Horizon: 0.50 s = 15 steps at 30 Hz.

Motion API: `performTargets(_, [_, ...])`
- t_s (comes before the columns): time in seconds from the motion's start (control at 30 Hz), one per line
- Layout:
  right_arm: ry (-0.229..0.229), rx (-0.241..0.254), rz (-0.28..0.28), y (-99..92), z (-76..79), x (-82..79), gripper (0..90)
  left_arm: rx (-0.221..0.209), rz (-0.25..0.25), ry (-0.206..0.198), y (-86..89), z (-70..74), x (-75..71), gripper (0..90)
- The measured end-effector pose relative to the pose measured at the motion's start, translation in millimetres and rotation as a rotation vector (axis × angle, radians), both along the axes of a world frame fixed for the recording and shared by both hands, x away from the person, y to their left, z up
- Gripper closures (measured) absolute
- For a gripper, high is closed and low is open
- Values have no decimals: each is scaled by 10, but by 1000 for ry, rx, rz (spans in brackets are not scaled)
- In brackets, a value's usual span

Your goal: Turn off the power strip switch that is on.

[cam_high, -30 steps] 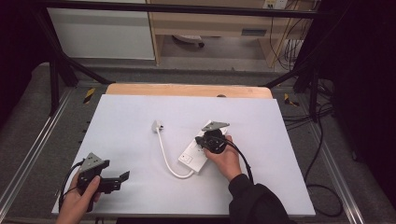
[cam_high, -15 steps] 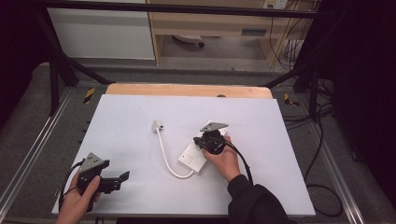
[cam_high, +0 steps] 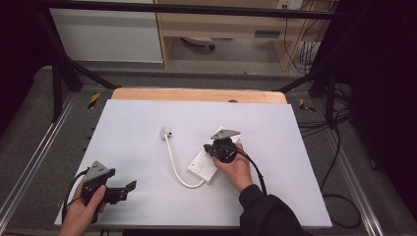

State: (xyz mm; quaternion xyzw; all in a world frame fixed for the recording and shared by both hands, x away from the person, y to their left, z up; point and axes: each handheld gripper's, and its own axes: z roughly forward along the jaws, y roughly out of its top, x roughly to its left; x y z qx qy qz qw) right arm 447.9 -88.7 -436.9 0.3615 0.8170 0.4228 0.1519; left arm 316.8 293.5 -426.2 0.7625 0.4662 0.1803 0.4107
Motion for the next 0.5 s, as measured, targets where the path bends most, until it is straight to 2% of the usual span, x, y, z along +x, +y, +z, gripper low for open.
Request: performTargets(0.5, [-3,2,3,-3,-3,-2,900,2,-4,4,-1,-5,1,65])
